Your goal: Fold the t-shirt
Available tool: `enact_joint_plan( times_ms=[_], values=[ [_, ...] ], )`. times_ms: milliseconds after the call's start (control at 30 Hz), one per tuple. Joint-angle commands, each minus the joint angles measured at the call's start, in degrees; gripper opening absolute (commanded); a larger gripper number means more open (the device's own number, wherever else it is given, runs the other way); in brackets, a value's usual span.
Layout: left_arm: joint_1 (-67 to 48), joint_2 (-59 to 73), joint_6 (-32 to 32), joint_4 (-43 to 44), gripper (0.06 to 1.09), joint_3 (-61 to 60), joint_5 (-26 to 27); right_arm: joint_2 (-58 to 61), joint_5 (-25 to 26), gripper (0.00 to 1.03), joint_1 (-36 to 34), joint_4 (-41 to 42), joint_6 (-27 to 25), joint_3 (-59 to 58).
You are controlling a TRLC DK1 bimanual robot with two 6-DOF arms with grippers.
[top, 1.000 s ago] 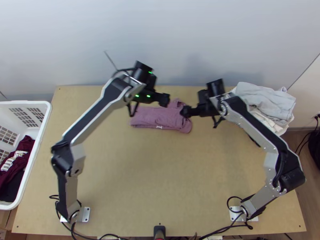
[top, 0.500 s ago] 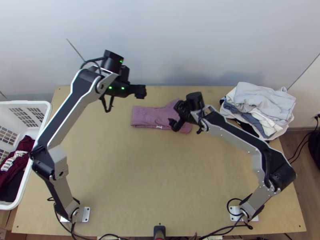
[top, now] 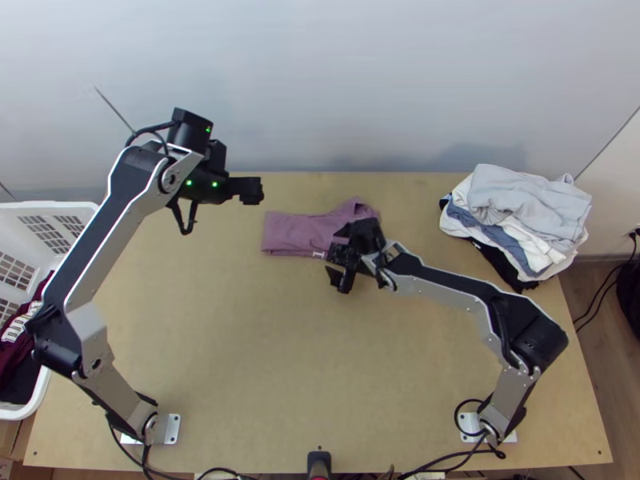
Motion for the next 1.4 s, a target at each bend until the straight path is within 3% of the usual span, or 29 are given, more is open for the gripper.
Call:
enact_joint_plan(
  times_ms=[0, 300, 667, 733, 833, 967, 1367],
  values=[
    [1.36, -2.07, 0.54, 0.66, 1.04, -3.99, 0.08, 3.35, 1.00, 0.99, 2.61, 3.55, -3.41, -1.03],
    [2.07, -2.16, 0.98, 0.74, 1.04, -4.43, 0.52, 8.98, 4.52, 0.99, 2.79, 7.33, -4.29, 4.59],
    [1.80, -2.68, 0.98, 0.74, 1.04, -5.66, 0.52, 17.50, 6.54, 0.97, 2.96, 5.92, -4.65, 12.94],
    [1.80, -2.95, 0.90, 0.74, 1.04, -5.83, 0.52, 18.56, 6.63, 0.84, 2.70, 3.64, -3.50, 15.40],
    [1.89, -3.30, 0.81, 0.66, 1.04, -5.92, 0.52, 18.56, 6.63, 0.56, 2.70, 1.35, -1.83, 17.95],
    [1.98, -3.91, 0.46, 0.66, 1.04, -6.27, 0.52, 17.68, 6.63, 0.03, 2.79, -0.05, -1.48, 19.27],
    [4.17, -8.48, -0.86, 0.04, 1.04, -10.41, 0.52, 2.03, 7.95, 0.03, 0.33, -2.25, 17.42, 19.36]
  ],
)
